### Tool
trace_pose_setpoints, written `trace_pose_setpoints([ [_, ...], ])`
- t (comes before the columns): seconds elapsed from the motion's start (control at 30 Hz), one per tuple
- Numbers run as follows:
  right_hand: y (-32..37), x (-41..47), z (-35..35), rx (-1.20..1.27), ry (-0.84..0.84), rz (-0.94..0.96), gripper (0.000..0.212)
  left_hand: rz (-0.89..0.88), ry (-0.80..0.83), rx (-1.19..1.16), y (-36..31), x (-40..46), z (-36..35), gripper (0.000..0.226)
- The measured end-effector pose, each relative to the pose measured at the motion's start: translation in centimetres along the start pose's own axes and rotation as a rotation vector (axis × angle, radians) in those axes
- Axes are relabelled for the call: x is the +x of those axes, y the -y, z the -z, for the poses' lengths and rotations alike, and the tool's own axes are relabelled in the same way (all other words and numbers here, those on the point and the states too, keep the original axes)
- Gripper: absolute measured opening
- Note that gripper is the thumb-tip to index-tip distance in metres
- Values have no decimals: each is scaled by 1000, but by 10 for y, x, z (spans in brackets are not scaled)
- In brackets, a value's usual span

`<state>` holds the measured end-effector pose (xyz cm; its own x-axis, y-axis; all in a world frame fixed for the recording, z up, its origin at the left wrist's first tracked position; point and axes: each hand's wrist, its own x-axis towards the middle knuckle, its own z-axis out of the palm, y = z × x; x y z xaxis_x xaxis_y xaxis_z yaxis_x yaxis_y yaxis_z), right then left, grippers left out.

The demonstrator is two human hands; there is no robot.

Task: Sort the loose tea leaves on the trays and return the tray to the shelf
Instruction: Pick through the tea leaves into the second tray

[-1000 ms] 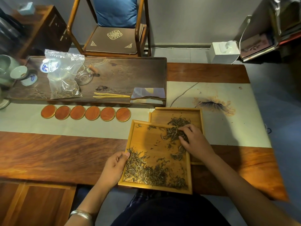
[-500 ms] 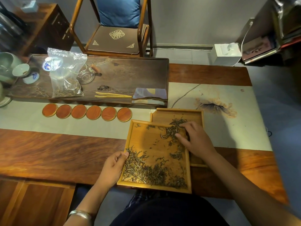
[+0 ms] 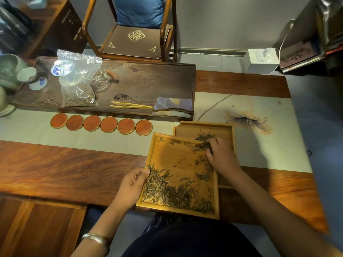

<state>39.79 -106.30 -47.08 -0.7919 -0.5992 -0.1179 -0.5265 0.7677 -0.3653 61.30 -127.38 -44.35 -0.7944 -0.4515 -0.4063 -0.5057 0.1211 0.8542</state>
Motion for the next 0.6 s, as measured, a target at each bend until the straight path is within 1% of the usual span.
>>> trace_pose_setpoints([
  [0.13,-11,2,4,12,-18,-50,29,-2,-13,6,1,-1,0,36],
  [0.2,-11,1,10,-13,-66,-37,28,-2,-13,-10,2,-1,0,36],
  [0.27,-6,-4,18,-77,-131,71,25,-4,-13,-32,2,-1,-1,34],
  [0.33,7,-12,25,-44,-154,184,24,-7,-16,-31,2,1,-1,34],
  [0.43,39,-30,25,75,-51,291,29,-7,-7,-42,2,3,-4,35],
  [0.53,70,-49,15,88,106,469,42,19,-1,-69,0,6,-7,28],
  [0.6,83,-56,7,80,179,578,45,22,-1,-88,-2,6,-8,27],
])
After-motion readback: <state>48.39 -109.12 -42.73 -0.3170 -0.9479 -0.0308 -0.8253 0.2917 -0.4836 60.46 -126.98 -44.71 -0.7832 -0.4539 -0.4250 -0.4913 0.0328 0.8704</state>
